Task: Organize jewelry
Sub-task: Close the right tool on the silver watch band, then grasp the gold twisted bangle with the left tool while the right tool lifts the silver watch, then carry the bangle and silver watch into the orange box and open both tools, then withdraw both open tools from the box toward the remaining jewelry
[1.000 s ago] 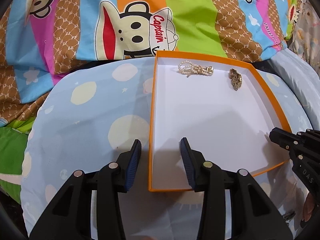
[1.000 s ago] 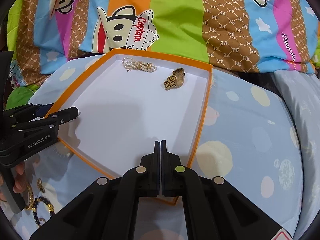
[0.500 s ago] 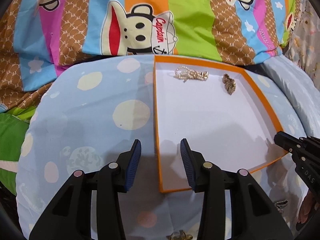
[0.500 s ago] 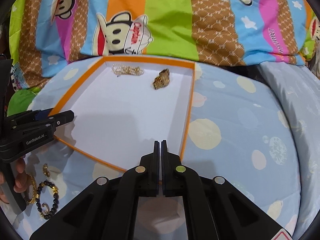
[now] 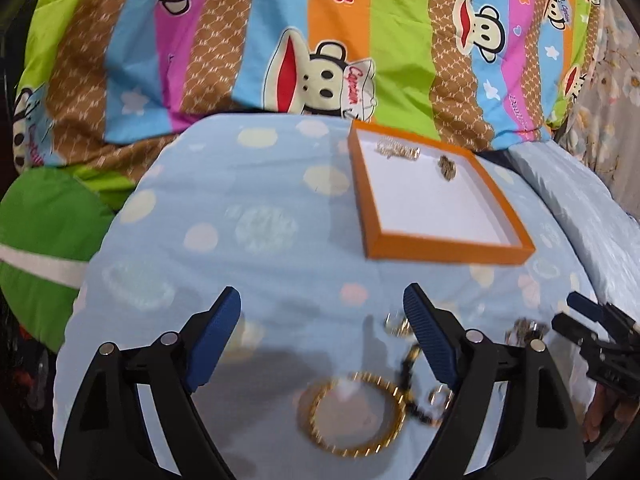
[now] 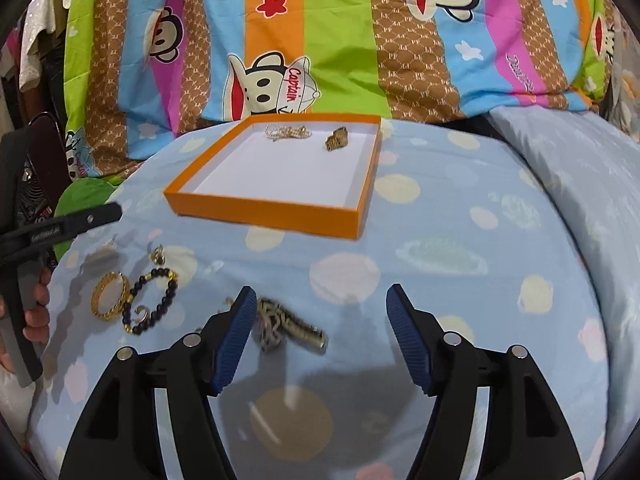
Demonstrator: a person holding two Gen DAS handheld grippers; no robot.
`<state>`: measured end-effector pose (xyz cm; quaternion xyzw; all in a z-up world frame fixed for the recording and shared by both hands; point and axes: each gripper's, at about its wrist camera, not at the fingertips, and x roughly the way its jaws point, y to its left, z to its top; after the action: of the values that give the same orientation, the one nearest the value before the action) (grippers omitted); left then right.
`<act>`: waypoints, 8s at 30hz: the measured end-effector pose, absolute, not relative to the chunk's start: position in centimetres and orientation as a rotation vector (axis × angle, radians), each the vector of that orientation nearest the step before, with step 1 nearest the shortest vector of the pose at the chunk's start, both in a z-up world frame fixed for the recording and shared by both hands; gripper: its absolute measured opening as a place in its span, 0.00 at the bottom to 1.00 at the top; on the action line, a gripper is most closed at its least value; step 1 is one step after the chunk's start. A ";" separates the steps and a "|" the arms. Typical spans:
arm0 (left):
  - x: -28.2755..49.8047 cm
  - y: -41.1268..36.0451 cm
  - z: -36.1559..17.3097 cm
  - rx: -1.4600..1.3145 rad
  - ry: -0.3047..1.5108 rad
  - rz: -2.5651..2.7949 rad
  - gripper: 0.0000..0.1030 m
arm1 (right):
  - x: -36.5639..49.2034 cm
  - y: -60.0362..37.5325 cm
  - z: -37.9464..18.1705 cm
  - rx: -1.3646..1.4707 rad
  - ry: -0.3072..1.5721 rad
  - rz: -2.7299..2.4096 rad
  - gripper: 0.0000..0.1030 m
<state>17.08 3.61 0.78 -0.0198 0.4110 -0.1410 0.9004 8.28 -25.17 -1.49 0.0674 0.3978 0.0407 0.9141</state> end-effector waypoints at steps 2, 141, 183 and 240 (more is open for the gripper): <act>15.6 4.2 0.1 -0.028 0.857 -0.280 0.79 | 8.1 -25.0 -2.0 0.160 0.836 0.091 0.65; 16.8 -1.2 6.3 0.052 0.806 -0.499 0.54 | 13.7 -24.9 7.5 0.113 0.682 0.091 0.22; 28.1 -6.1 5.4 0.054 0.786 -0.351 0.82 | 19.7 -24.5 4.6 0.025 0.704 0.181 0.28; 14.8 0.6 0.4 0.029 0.873 -0.327 0.84 | 6.4 -22.2 1.5 0.191 0.724 0.092 0.48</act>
<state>14.80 0.59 0.35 0.0142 0.4207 -0.1577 0.8933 6.40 -22.23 1.52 0.0934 0.3537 0.0447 0.9296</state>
